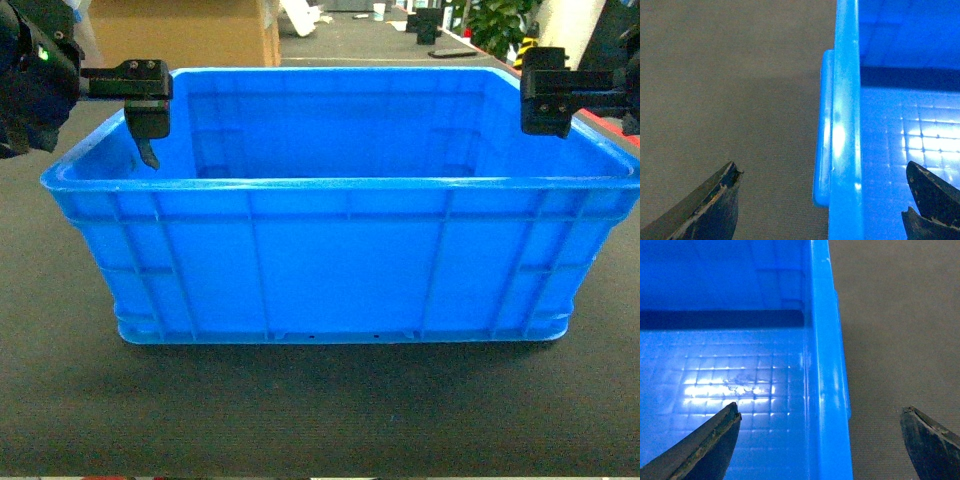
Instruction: Place box next to blue box on left shelf
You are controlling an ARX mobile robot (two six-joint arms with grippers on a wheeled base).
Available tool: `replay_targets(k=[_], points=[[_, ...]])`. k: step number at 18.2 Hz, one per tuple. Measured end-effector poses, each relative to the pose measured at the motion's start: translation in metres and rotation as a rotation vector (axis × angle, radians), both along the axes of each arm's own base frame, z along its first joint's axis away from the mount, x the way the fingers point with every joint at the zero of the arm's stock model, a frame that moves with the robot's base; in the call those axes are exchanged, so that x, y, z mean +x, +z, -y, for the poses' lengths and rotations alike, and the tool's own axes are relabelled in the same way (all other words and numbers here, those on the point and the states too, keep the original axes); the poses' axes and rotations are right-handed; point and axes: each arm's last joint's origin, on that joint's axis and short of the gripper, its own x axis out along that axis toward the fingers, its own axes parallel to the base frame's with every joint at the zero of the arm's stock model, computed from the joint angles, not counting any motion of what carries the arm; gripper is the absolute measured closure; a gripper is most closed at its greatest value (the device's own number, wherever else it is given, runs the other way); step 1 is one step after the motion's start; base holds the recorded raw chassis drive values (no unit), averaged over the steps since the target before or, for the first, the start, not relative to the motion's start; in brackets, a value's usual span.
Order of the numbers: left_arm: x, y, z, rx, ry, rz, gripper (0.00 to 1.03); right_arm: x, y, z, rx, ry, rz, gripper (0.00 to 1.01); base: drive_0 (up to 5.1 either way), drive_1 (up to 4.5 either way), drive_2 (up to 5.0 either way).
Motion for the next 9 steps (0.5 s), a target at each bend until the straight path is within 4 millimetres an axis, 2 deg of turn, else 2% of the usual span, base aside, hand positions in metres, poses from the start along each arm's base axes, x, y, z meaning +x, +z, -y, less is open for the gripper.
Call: replay_targets(k=[3, 6, 7, 8, 9], points=[[0.008, -0.016, 0.003, 0.017, 0.002, -0.060, 0.05, 0.010, -0.023, 0.003, 0.056, -0.006, -0.094, 0.03, 0.0, 0.00, 0.0], [0.008, -0.017, 0.004, 0.020, 0.001, -0.082, 0.07, 0.011, -0.024, 0.004, 0.066, -0.015, -0.097, 0.03, 0.0, 0.00, 0.0], [0.008, -0.017, 0.004, 0.021, 0.002, -0.089, 0.11, 0.011, -0.024, 0.005, 0.070, -0.017, -0.099, 0.08, 0.0, 0.00, 0.0], [0.007, -0.016, 0.004, 0.014, 0.003, -0.117, 0.22, 0.011, -0.025, 0.005, 0.071, -0.019, -0.106, 0.17, 0.0, 0.00, 0.0], [0.007, -0.016, 0.004, -0.004, 0.000, -0.138, 0.27, 0.010, -0.026, 0.005, 0.069, -0.020, -0.124, 0.24, 0.0, 0.00, 0.0]])
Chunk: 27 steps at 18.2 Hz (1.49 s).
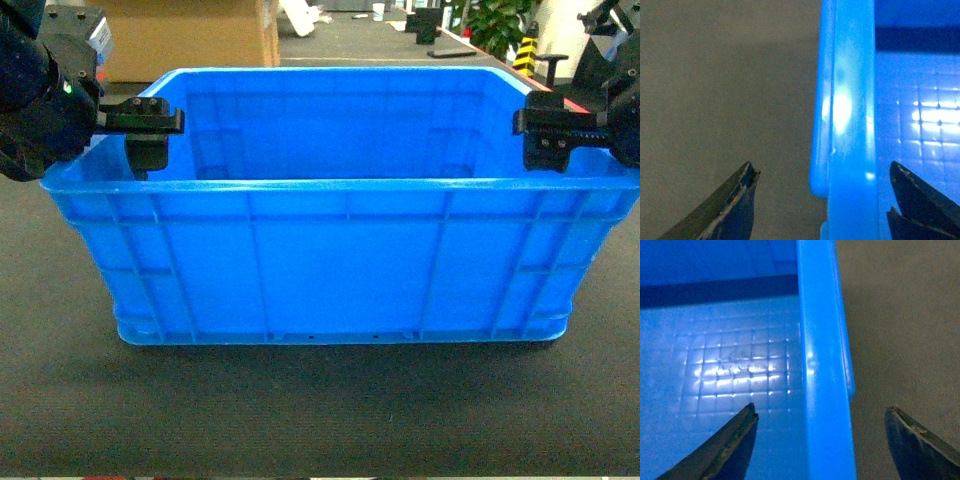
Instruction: Place box next to blue box on left shelf
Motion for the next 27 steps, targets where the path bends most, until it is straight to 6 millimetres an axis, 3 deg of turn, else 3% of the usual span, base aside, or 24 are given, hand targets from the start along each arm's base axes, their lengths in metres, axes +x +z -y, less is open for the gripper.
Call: replay_targets(k=[4, 6, 8, 10, 11, 12, 16, 22, 27], points=[[-0.002, 0.002, -0.001, -0.022, 0.025, -0.054, 0.55, 0.000, 0.000, 0.000, -0.001, -0.002, -0.008, 0.50, 0.0, 0.00, 0.0], [-0.002, 0.003, 0.002, -0.036, 0.011, -0.052, 0.76, 0.000, 0.001, -0.004, 0.006, 0.007, 0.006, 0.74, 0.0, 0.00, 0.0], [-0.002, 0.005, 0.005, -0.022, 0.028, -0.026, 0.87, -0.007, 0.001, -0.008, 0.006, 0.015, 0.016, 0.91, 0.0, 0.00, 0.0], [-0.007, 0.008, 0.003, -0.033, -0.003, -0.001, 0.92, -0.010, 0.002, -0.008, 0.011, 0.017, 0.033, 0.92, 0.0, 0.00, 0.0], [-0.018, 0.010, 0.004, -0.021, -0.012, 0.043, 0.94, -0.021, 0.002, -0.009, 0.013, 0.011, 0.054, 0.92, 0.0, 0.00, 0.0], [-0.044, 0.020, 0.009, -0.021, -0.029, 0.090, 0.94, -0.046, 0.015, -0.009, 0.008, 0.006, 0.104, 0.92, 0.0, 0.00, 0.0], [-0.079, 0.037, 0.012, -0.021, -0.032, 0.173, 0.94, -0.082, 0.037, -0.008, -0.007, 0.009, 0.191, 0.92, 0.0, 0.00, 0.0], [-0.146, 0.043, 0.018, -0.005, -0.039, 0.225, 0.94, -0.147, 0.039, -0.005, -0.015, 0.012, 0.251, 0.92, 0.0, 0.00, 0.0], [-0.185, 0.041, 0.015, -0.021, -0.031, 0.264, 0.94, -0.186, 0.045, -0.003, -0.033, 0.017, 0.296, 0.92, 0.0, 0.00, 0.0]])
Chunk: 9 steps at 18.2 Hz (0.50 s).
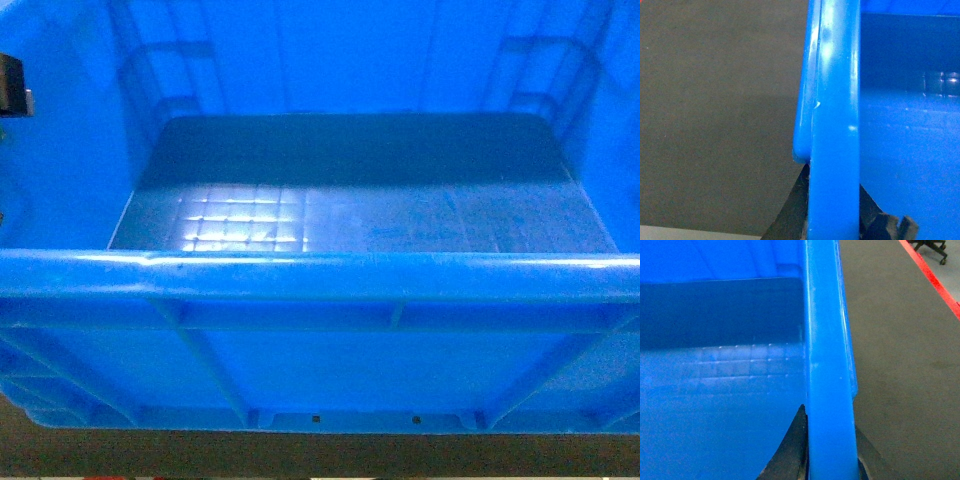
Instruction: Place box next to blue box on left shelf
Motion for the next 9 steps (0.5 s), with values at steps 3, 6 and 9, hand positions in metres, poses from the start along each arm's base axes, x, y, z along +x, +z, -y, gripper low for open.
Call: replay_targets(k=[3, 6, 9], points=[[-0.011, 0.003, 0.000, 0.003, -0.006, 0.040, 0.94, -0.017, 0.003, -0.003, -0.022, -0.008, 0.050, 0.92, 0.0, 0.00, 0.0], [-0.011, 0.004, 0.000, 0.001, -0.008, 0.046, 0.94, -0.018, 0.004, -0.003, -0.025, -0.011, 0.058, 0.92, 0.0, 0.00, 0.0], [-0.011, 0.003, 0.000, 0.002, -0.007, 0.042, 0.94, -0.018, 0.004, -0.003, -0.026, -0.010, 0.056, 0.92, 0.0, 0.00, 0.0]])
